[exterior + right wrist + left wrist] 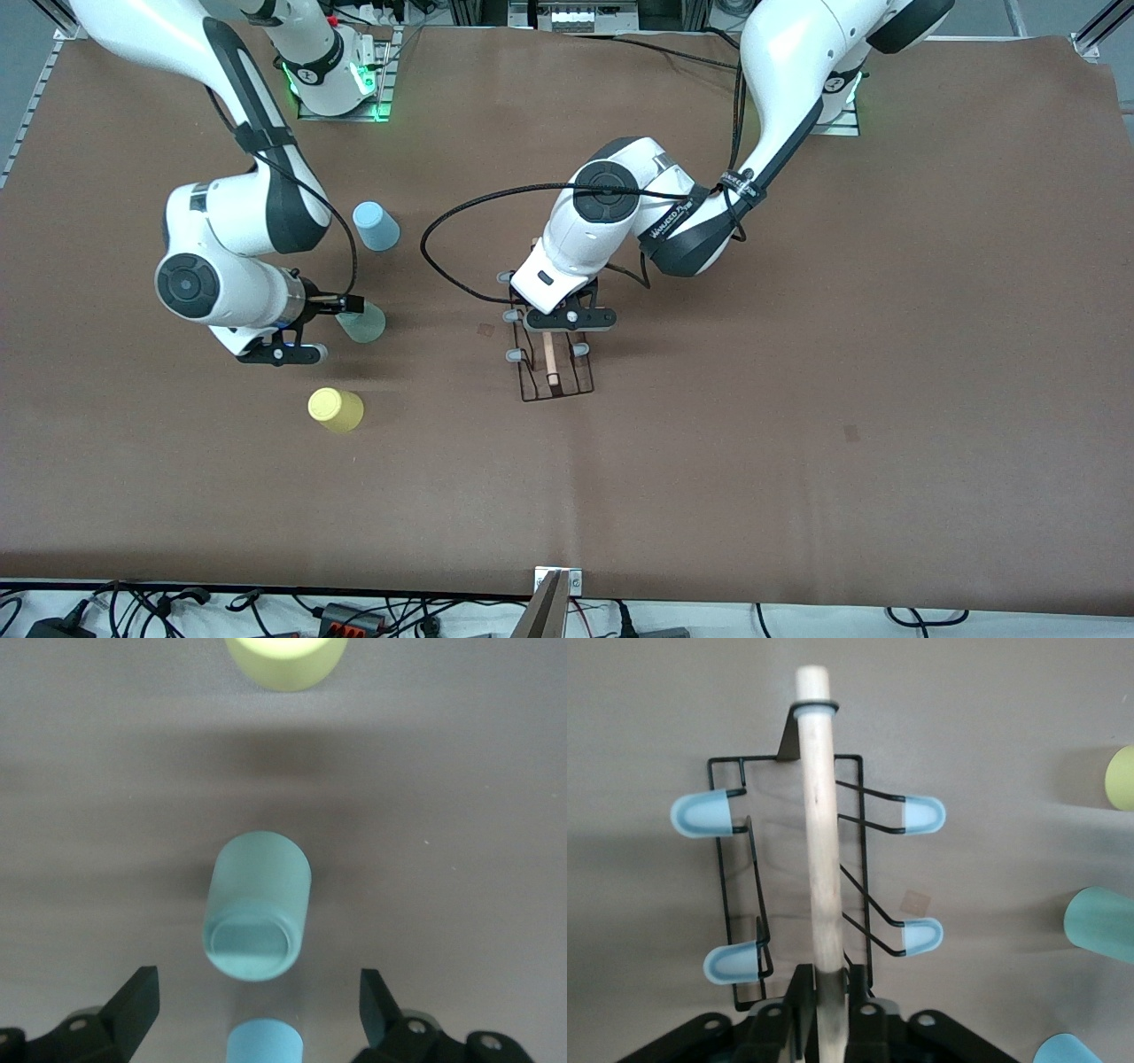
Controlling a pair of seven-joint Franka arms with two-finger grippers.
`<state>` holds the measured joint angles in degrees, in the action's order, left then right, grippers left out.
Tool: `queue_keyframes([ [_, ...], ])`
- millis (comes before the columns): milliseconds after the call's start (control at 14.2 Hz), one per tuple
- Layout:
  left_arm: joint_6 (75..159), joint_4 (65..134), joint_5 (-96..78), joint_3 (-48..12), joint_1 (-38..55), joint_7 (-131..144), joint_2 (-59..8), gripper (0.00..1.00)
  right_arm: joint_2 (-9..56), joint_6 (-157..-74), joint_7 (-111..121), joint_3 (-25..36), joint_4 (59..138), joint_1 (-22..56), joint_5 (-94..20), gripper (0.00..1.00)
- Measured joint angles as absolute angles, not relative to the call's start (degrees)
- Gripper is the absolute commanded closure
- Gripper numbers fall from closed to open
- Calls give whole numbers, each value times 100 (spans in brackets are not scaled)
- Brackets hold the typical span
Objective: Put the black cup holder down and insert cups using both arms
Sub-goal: 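Release the rack with the left gripper while the right gripper grasps the mint cup, then carry the mint cup to the rack and set it on a peg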
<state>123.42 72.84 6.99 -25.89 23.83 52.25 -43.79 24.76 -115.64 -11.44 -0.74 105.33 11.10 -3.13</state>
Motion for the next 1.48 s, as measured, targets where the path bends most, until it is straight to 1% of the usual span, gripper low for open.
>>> queue_keyframes([
  [141,12256,7181,699,-2589,2375,5226,-4328,55,2621,-11700,-1225,-73,10569,1117,-322,0],
  [282,11912,7059,712,-2575,2290,5222,-4148,54,2705,-11716,-1365,-72,10583,1118,-323,0],
  [423,11366,7016,751,-2549,1989,5034,-3806,51,2747,-11719,-1443,-72,10626,1120,-348,0],
  [564,10598,7010,762,-2543,1492,4499,-3459,48,2788,-11746,-1498,-72,10663,1125,-387,0],
  [635,10224,7008,763,-2541,1213,4178,-3299,42,2818,-11761,-1513,-72,10666,1130,-438,0],
  [705,9855,7008,765,-2538,943,3820,-3152,31,2846,-11785,-1518,-73,10666,1142,-483,0],
  [776,9483,7008,765,-2534,688,3411,-3021,20,2873,-11823,-1522,-73,10666,1159,-517,3],
  [846,9179,7009,766,-2523,463,3066,-2912,0,2899,-11858,-1528,-73,10666,1174,-533,19],
  [988,8871,7018,769,-2461,43,2699,-2726,0,2946,-11902,-1548,-73,10666,1183,-537,55],
  [1058,8777,7039,771,-2367,-140,2527,-2613,0,2954,-11908,-1550,-70,10663,1182,-538,68],
  [1129,8678,7088,772,-2164,-261,2248,-2466,0,2952,-11908,-1551,-66,10646,1180,-538,76],
  [1199,8607,7182,762,-1857,-313,1845,-2268,0,2941,-11908,-1552,-64,10607,1178,-539,84],
  [1340,8519,7499,472,-1092,-325,980,-1750,0,2862,-11831,-1532,-67,10434,1196,-538,84],
  [1481,8401,7905,277,-388,-338,152,-1139,0,2716,-11298,-1530,-80,9951,1307,-539,84],
])
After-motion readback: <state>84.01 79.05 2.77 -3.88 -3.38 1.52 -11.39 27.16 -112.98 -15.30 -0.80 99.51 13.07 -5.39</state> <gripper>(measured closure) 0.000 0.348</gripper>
